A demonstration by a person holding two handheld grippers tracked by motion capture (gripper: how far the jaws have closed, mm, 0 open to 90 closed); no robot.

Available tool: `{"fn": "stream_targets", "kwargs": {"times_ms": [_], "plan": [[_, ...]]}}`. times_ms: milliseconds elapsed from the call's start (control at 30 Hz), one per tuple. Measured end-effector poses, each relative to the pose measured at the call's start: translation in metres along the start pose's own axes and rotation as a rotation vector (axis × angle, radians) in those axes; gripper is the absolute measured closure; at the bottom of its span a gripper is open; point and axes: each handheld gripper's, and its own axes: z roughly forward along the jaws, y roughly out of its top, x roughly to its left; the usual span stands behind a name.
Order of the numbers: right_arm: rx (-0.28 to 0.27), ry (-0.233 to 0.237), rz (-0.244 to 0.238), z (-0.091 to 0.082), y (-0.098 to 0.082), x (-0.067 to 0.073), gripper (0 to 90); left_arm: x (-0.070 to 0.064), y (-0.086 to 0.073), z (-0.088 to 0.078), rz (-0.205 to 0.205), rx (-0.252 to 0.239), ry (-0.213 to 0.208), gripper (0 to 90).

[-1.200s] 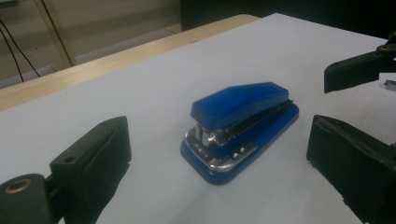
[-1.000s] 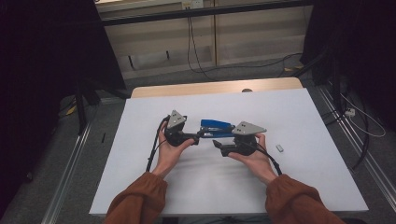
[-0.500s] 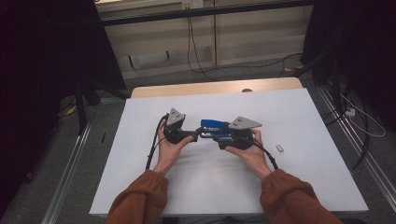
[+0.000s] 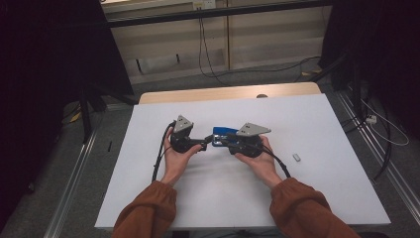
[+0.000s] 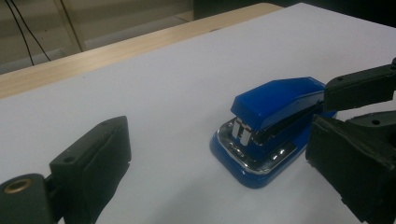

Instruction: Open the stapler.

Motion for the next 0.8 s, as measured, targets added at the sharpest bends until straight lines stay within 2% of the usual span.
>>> {"fn": "stream_targets", "kwargs": {"times_ms": [33,133,200,233,400,500,533,600,633,667,700,800], "plan": [[-0.003,0.010,-0.014,0.002,0.000,0.001,76.6,0.000,0.000,0.000,0.002,0.006,-0.001,6.9],[0.002,0.009,-0.040,0.003,0.000,0.002,81.8,0.001,-0.002,0.001,0.013,0.021,0.002,6.8],[0.013,0.002,-0.045,0.004,0.000,0.003,90.0,0.001,-0.002,0.002,0.015,0.021,0.013,6.6],[0.026,-0.005,-0.047,0.006,0.001,0.003,90.0,0.002,-0.002,0.001,0.013,0.016,0.029,6.2],[0.061,0.004,-0.052,0.012,0.001,0.002,90.0,0.002,0.000,-0.002,0.009,0.010,0.033,6.9],[0.070,0.007,-0.050,0.015,0.001,0.001,90.0,0.001,-0.001,-0.002,0.018,0.019,0.013,18.9],[0.076,0.010,-0.049,0.017,0.000,0.001,90.0,0.000,-0.001,-0.001,-0.001,0.018,-0.007,21.2],[0.079,0.012,-0.046,0.017,-0.001,0.001,90.0,-0.001,-0.002,0.001,-0.002,0.026,-0.011,24.0],[0.084,0.012,-0.045,0.019,-0.001,0.001,90.0,-0.001,-0.002,0.001,-0.001,0.035,-0.024,30.0],[0.084,0.012,-0.045,0.019,-0.001,0.001,90.0,-0.002,-0.002,0.002,-0.003,0.036,-0.029,30.0],[0.093,0.011,-0.055,0.020,-0.001,0.001,90.0,-0.003,-0.003,0.003,0.006,0.046,-0.039,38.1],[0.098,0.013,-0.056,0.021,-0.002,0.000,90.0,-0.003,-0.003,0.003,0.016,0.054,-0.050,46.1]]}}
